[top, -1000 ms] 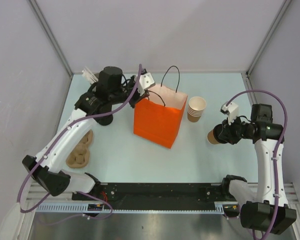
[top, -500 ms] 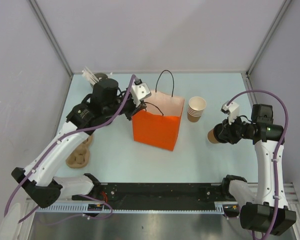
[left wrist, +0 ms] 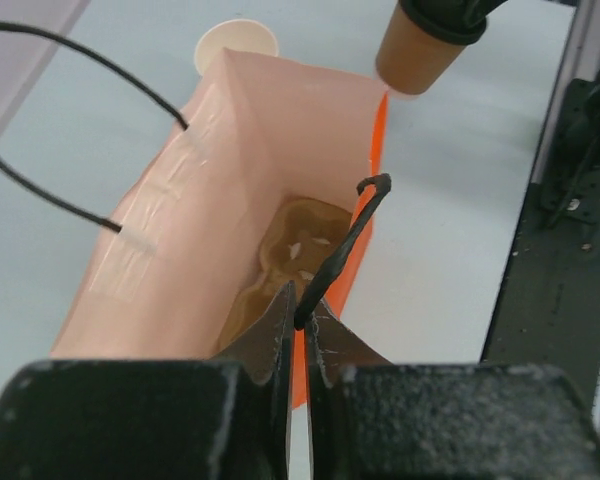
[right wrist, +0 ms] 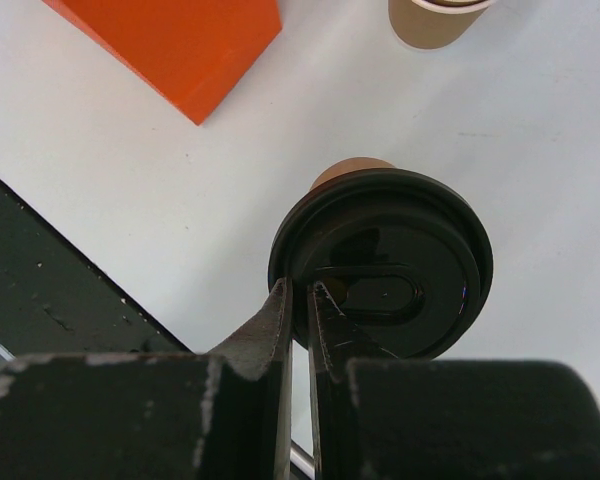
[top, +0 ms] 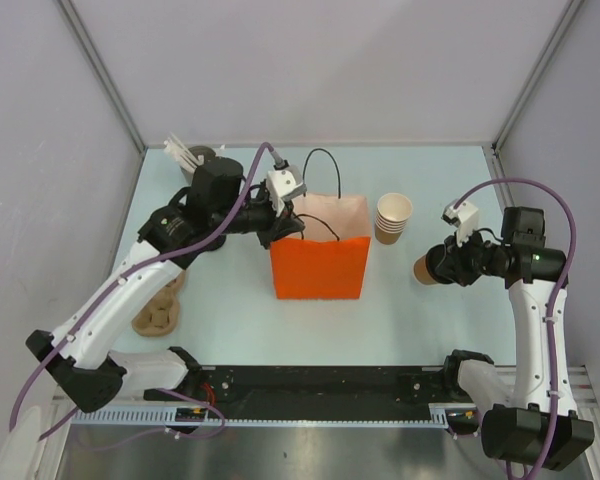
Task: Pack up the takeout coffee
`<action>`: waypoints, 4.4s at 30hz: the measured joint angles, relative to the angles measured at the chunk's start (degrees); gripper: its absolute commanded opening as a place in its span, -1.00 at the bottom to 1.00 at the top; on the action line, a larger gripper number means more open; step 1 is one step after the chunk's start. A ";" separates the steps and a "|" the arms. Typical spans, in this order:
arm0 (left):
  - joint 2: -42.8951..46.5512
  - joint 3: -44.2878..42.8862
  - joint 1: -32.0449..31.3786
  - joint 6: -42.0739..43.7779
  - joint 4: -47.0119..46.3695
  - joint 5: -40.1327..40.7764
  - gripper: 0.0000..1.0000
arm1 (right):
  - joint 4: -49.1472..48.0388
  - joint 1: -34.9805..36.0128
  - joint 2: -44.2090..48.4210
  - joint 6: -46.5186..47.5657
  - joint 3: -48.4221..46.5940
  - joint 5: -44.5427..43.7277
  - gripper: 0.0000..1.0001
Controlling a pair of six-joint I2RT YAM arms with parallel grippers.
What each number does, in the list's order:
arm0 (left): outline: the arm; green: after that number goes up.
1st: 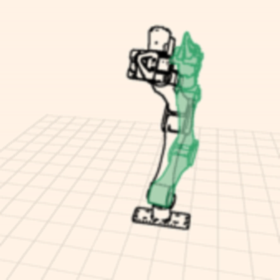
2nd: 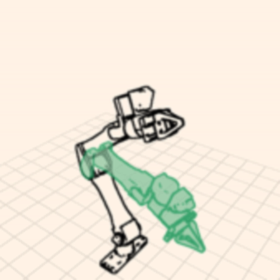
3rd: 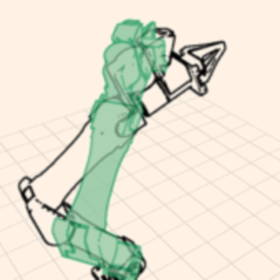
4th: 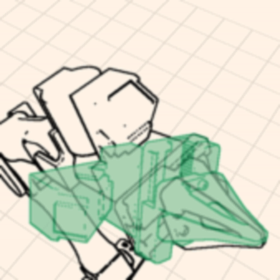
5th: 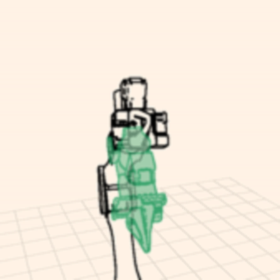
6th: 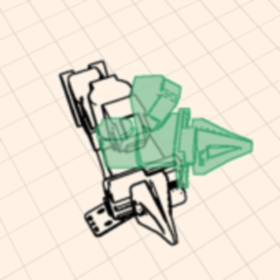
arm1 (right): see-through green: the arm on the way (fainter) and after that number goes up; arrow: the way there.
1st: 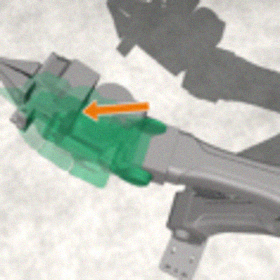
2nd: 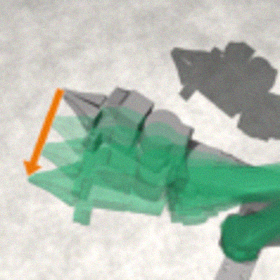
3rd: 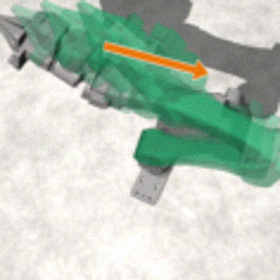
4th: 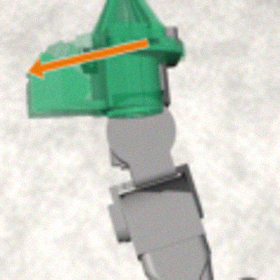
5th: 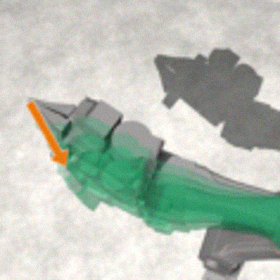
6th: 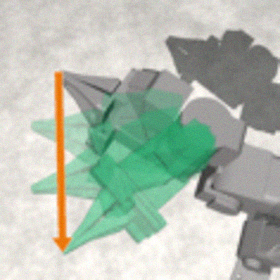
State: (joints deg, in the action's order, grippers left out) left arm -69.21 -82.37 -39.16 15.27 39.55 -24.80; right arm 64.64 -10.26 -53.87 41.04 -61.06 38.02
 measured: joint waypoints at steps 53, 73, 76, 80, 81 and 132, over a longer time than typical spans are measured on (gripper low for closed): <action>-6.05 -9.38 -7.15 -1.62 -0.63 -5.51 0.99 | -8.90 0.02 0.09 -8.74 -4.20 -14.80 -1.00; 4.70 2.32 10.12 3.85 -1.51 0.02 0.99 | -7.87 0.92 -11.10 -12.61 -36.33 -10.03 -1.00; 6.01 6.80 13.33 3.85 -2.60 0.66 0.99 | -6.99 2.84 -11.80 -13.51 -38.66 -7.69 -1.00; 6.82 10.32 16.24 3.87 -2.60 0.79 0.99 | -5.62 7.85 -11.82 -14.58 -39.82 -5.42 -1.00; 6.99 10.54 16.74 3.87 -2.58 0.87 0.99 | -5.44 9.64 -11.85 -14.91 -40.00 -5.11 -1.00; 11.15 16.68 22.47 1.25 -9.07 -4.59 0.99 | 8.74 42.34 -26.12 -17.29 -35.58 -17.75 -1.00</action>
State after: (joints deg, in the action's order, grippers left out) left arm -58.06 -65.69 -16.69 16.51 30.48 -29.39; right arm 73.38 32.08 -79.99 23.75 -96.64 20.27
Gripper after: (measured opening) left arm 0.994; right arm 0.085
